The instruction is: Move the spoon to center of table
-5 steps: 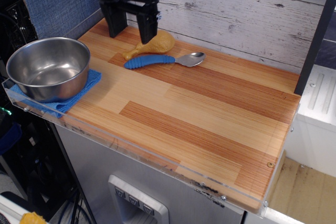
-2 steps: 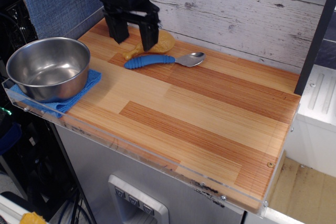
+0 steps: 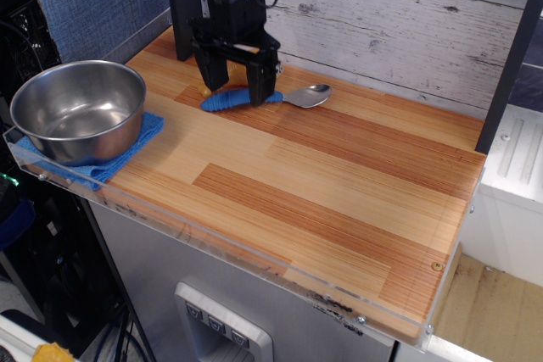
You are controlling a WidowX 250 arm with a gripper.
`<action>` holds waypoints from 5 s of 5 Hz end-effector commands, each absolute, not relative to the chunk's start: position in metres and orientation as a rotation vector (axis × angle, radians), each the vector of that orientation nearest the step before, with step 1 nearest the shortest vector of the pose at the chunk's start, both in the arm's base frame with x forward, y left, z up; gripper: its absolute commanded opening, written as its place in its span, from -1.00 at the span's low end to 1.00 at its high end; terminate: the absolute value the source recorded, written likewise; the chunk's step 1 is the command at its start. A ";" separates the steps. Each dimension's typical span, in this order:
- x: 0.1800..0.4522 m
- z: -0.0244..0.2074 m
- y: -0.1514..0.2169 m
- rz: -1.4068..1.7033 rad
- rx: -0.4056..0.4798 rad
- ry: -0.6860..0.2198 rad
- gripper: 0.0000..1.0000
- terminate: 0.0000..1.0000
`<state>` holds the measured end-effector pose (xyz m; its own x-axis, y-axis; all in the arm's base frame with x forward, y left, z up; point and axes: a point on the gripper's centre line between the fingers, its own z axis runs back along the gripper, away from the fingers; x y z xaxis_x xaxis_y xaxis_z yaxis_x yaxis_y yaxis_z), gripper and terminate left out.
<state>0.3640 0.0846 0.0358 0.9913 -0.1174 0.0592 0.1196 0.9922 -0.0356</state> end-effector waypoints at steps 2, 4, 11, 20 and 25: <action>0.387 0.036 0.084 -0.144 0.010 -0.082 1.00 -1.00; 0.397 0.030 0.094 -0.133 0.024 -0.064 1.00 -1.00; 0.341 0.086 0.077 -0.271 -0.018 0.049 -1.00 -1.00; 0.263 0.089 0.006 -0.242 0.117 0.301 -1.00 -1.00; 0.273 0.076 0.009 -0.315 0.202 0.205 -1.00 -1.00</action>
<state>0.2698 0.0113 0.0571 0.9213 -0.2776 -0.2721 0.3263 0.9327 0.1535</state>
